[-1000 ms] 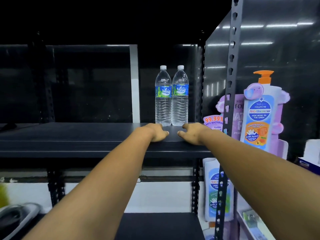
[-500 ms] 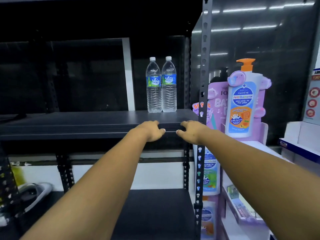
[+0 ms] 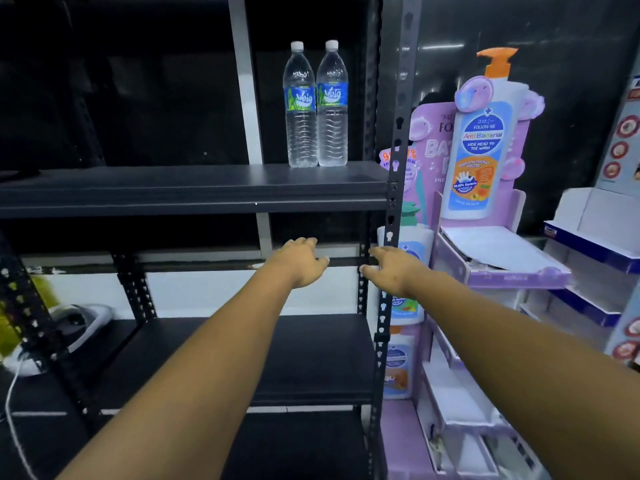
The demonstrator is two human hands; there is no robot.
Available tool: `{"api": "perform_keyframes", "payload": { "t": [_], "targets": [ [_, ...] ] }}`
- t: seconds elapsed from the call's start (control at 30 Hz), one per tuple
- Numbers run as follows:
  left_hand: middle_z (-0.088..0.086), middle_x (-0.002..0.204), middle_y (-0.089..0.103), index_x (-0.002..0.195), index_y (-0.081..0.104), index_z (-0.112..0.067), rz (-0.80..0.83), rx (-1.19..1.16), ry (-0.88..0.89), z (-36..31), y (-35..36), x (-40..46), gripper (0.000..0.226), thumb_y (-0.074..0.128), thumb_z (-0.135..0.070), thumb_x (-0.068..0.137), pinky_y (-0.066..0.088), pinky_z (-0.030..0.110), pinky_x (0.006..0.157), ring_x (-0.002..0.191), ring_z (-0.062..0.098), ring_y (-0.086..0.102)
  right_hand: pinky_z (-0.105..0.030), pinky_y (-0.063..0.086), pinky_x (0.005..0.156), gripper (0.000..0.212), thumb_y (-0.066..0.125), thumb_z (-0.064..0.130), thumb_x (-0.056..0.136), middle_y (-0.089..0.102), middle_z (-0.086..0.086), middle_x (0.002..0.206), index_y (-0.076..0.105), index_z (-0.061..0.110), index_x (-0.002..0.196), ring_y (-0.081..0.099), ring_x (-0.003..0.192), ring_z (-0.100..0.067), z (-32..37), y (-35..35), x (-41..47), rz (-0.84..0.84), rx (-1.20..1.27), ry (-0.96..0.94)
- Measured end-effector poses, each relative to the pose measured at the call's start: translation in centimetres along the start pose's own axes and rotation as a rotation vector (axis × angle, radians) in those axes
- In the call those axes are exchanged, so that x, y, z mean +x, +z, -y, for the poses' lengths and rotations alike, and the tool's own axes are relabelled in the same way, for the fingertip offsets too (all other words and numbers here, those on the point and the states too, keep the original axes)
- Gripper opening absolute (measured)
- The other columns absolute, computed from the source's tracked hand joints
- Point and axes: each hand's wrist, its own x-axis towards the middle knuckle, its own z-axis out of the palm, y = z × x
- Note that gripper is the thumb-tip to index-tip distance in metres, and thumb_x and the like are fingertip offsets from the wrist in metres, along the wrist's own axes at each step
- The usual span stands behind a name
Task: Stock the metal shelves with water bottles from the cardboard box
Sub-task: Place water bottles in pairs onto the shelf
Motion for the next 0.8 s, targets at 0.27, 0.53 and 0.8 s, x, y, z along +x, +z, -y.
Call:
{"api": "perform_keyframes", "payload": {
  "t": [0.27, 0.53, 0.8],
  "targets": [
    [0.004, 0.163, 0.013, 0.155, 0.015, -0.016, 0.109, -0.052, -0.021, 1.8, 6.6, -1.5, 0.064, 0.035, -0.045, 0.102, 0.018, 0.040, 0.119, 0.149, 0.021, 0.012, -0.045, 0.028, 0.113, 0.065, 0.035, 0.052, 0.097, 0.030, -0.012, 0.154, 0.026, 0.014, 0.150, 0.028, 0.141, -0.029, -0.6, 6.8, -1.6, 0.092, 0.020, 0.055],
    [0.006, 0.162, 0.017, 0.155, 0.016, -0.014, 0.193, -0.084, 0.003, 3.0, 11.7, -3.2, 0.063, 0.034, -0.044, 0.102, 0.018, 0.042, 0.119, 0.149, 0.023, 0.014, -0.043, 0.025, 0.115, 0.066, 0.036, 0.053, 0.097, 0.025, -0.011, 0.157, 0.023, 0.016, 0.151, 0.025, 0.143, -0.029, -0.9, 11.9, -3.3, 0.181, 0.071, 0.121],
    [0.006, 0.162, 0.018, 0.155, 0.013, -0.014, 0.244, -0.103, -0.020, 5.0, 16.9, -4.4, 0.067, 0.037, -0.046, 0.101, 0.020, 0.044, 0.119, 0.150, 0.025, 0.011, -0.044, 0.027, 0.114, 0.068, 0.036, 0.055, 0.097, 0.025, -0.009, 0.157, 0.022, 0.018, 0.152, 0.027, 0.142, -0.029, -0.6, 16.5, -4.9, 0.253, 0.081, 0.151]
  ]
}}
